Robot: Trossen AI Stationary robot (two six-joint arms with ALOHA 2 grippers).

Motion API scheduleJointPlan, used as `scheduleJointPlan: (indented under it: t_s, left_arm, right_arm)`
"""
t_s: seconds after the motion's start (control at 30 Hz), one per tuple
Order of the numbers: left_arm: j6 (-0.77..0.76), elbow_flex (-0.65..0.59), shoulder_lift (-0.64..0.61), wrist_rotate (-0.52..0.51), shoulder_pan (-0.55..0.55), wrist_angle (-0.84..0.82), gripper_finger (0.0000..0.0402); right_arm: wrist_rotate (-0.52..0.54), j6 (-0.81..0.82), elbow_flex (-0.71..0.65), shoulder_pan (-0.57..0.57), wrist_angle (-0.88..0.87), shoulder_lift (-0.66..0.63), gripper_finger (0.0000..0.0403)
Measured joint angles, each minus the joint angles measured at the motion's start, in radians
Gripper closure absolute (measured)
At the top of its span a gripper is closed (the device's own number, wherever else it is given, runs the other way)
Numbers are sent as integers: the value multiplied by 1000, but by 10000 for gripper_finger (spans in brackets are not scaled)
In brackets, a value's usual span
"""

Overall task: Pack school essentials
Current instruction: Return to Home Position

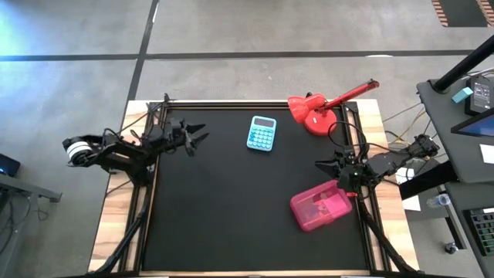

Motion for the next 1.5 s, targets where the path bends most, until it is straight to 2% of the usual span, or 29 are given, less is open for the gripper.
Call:
scheduleJointPlan:
  t_s: [0.13,1.5]
  left_arm:
    - [0,0,4,-29,0,0,167]
    - [0,-2,6,-29,0,0,167]
  right_arm:
    - [0,0,0,0,0,0,335]
    - [0,0,0,0,0,0,335]
